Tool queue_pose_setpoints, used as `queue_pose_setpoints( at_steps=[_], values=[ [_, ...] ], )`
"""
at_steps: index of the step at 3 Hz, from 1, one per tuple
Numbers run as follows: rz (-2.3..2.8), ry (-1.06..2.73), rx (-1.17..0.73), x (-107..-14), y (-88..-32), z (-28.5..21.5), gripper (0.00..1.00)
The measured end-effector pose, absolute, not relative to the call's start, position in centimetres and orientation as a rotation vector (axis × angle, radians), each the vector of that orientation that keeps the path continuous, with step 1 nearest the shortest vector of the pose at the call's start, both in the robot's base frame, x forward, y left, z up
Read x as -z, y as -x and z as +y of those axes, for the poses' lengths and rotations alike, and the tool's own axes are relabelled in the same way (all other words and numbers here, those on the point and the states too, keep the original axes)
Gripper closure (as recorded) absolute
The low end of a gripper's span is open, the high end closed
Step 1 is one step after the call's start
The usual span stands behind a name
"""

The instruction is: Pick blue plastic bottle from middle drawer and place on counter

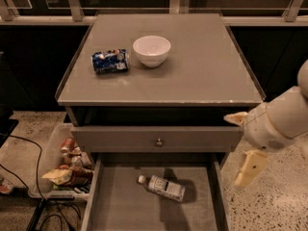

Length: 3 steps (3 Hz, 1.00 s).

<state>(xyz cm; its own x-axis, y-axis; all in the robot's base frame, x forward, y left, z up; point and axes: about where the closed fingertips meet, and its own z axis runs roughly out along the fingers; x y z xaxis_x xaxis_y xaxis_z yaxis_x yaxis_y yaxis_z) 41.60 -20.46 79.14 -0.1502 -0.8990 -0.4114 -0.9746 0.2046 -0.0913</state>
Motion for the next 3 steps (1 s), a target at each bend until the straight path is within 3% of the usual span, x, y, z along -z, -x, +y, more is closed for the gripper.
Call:
queue_pose_setpoints(
  at_steps=[2,3],
  values=[
    [2.016,1.568,-0.44,-68.8,-41.9,-18.4,0.0],
    [2.044,1.494,-0.416,-63.6,-42.5,-18.4,0.0]
  ],
)
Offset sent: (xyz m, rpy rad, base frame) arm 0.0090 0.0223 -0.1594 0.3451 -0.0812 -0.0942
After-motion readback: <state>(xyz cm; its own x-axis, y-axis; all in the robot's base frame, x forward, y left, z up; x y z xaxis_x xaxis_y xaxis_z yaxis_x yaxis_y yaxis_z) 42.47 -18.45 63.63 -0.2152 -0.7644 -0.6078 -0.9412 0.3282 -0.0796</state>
